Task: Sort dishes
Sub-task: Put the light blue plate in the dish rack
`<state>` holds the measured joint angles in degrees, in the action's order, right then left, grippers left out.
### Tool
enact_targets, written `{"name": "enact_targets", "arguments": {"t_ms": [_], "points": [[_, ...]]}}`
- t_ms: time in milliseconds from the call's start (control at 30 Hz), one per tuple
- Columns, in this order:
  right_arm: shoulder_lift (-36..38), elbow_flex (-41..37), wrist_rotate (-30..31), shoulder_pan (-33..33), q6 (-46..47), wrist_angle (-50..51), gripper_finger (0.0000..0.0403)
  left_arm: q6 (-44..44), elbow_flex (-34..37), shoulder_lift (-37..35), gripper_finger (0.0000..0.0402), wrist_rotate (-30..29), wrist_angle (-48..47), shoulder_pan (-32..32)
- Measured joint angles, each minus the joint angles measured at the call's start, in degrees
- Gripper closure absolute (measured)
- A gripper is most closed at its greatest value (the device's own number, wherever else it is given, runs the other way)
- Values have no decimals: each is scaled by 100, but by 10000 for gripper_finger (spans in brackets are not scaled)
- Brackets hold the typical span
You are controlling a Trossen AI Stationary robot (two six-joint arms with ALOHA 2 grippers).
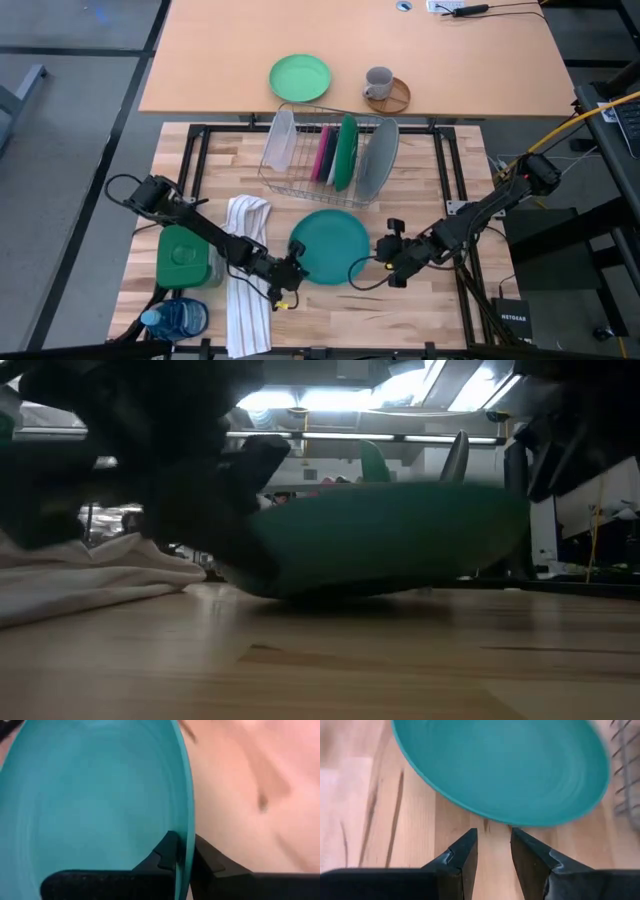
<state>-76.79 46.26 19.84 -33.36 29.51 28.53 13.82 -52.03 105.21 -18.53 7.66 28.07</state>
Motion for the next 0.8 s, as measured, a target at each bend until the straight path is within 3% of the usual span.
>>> {"name": "enact_targets", "arguments": {"t_ms": [200,567,800], "points": [[779,2,240,0,-495,164,281,-758,-4,-350,396,190,560,-44],[2352,2,1167,0,-960,1015,281,-2427,-7,-1739,399,513,1120,-303],[3164,2,1819,0,-1294,1075,281,-2950,-7,-2184,400,262,2568,-619]]}}
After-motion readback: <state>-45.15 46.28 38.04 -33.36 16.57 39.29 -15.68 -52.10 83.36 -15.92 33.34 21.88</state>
